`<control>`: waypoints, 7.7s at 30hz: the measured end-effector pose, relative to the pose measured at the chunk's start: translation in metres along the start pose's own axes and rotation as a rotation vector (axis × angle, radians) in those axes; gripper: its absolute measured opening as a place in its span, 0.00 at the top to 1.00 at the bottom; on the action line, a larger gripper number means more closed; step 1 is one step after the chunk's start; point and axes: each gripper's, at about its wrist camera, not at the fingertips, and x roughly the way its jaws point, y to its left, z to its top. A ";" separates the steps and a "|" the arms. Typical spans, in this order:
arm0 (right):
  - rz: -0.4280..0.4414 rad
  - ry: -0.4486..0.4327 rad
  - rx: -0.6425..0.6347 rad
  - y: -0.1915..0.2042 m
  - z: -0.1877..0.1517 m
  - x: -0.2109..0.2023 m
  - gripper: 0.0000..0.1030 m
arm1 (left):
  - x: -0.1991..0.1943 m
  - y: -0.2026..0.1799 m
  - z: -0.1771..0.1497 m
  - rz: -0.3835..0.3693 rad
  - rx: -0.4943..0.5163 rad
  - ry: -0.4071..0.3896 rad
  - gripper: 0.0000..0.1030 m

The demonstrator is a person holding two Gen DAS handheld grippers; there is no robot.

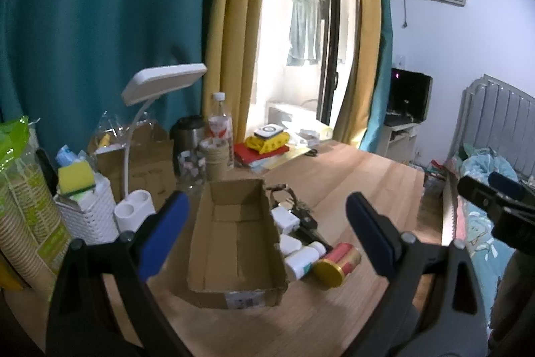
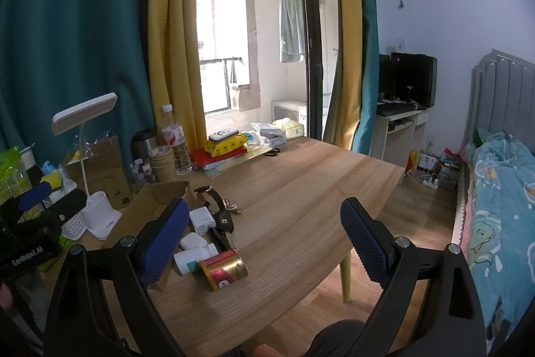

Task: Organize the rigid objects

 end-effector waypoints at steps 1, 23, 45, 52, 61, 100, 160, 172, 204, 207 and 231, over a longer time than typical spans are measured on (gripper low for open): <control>-0.001 0.000 -0.002 -0.001 0.000 -0.001 0.09 | 0.000 0.000 0.000 0.004 -0.001 -0.002 0.07; 0.010 0.007 0.001 0.003 -0.005 0.007 0.09 | 0.003 0.001 -0.006 -0.008 0.004 0.017 0.07; 0.021 0.005 -0.003 0.004 -0.007 0.004 0.09 | 0.000 0.001 -0.002 0.002 0.007 0.000 0.07; 0.023 0.006 -0.002 0.005 -0.006 0.004 0.09 | 0.000 0.002 -0.002 0.003 0.007 0.002 0.07; 0.030 0.024 -0.007 0.007 -0.004 0.010 0.09 | 0.011 0.011 -0.007 0.021 -0.004 0.041 0.07; 0.176 0.367 -0.125 0.027 -0.073 0.164 0.09 | 0.144 0.104 -0.096 0.141 -0.173 0.485 0.35; 0.299 0.379 -0.282 0.045 -0.095 0.169 0.34 | 0.148 0.099 -0.102 0.093 -0.146 0.476 0.97; 0.322 0.298 -0.290 0.057 -0.056 0.149 0.34 | 0.148 0.100 -0.102 0.089 -0.151 0.470 0.97; 0.669 0.408 -0.452 0.170 -0.070 0.182 0.33 | 0.148 0.107 -0.104 0.060 -0.200 0.468 0.97; 0.661 0.424 -0.472 0.173 -0.074 0.183 0.33 | 0.148 0.107 -0.103 0.060 -0.199 0.468 0.97; 0.564 0.285 -0.394 0.137 -0.048 0.165 0.21 | 0.150 0.107 -0.103 0.070 -0.192 0.471 0.96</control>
